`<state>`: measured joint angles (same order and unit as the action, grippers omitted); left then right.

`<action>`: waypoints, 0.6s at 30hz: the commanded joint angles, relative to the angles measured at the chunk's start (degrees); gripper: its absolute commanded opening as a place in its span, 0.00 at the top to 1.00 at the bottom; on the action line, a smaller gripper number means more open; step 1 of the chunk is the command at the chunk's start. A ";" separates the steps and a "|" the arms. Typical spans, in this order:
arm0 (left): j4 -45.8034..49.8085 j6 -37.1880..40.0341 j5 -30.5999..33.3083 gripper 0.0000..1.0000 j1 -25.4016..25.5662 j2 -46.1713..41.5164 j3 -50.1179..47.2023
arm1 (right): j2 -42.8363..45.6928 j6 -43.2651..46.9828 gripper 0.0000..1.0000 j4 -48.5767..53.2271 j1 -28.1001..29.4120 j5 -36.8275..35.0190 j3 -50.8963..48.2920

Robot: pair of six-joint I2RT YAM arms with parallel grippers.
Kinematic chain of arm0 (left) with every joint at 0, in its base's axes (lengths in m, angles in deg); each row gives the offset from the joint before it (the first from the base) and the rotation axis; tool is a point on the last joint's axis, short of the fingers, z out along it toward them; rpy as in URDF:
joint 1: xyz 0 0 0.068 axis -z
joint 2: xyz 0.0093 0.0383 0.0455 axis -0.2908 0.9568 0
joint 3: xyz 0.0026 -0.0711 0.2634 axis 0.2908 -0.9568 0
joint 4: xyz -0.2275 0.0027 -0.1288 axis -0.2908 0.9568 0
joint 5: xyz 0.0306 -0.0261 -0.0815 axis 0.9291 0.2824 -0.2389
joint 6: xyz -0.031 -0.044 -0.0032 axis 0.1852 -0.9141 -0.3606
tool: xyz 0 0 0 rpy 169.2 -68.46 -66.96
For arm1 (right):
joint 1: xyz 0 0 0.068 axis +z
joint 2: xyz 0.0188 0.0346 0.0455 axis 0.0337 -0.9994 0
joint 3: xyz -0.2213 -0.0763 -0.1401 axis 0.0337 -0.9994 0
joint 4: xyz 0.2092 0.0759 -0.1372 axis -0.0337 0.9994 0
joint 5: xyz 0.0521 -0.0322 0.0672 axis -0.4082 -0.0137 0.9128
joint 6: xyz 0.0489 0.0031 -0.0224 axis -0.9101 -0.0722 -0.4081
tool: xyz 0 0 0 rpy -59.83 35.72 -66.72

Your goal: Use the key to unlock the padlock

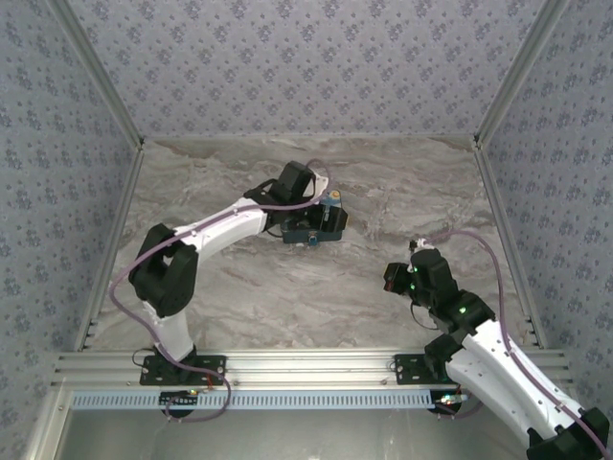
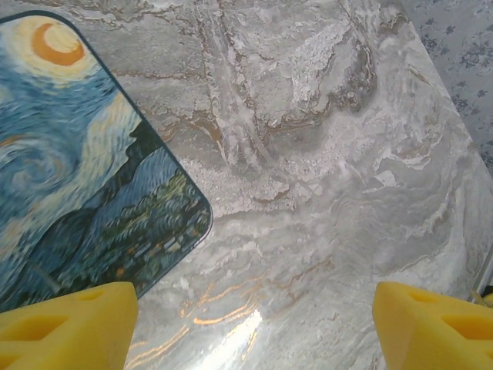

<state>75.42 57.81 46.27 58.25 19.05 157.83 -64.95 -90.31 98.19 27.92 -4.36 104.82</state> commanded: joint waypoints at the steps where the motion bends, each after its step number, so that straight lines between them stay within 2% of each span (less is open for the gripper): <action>1: 1.17 1.37 -1.80 0.21 0.59 3.41 3.72 | 0.89 -0.80 1.00 2.15 -0.23 -1.51 0.72; 10: 0.99 0.84 -1.89 0.21 1.24 8.51 6.80 | 1.00 -0.96 1.00 2.33 -0.40 -1.56 0.52; 18: 3.98 2.29 -0.14 0.22 2.10 9.68 6.14 | 1.06 -0.94 1.00 2.57 -0.74 -1.44 0.87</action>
<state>76.01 58.55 45.70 59.56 27.32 162.83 -64.65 -90.33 99.37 27.63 -4.62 104.82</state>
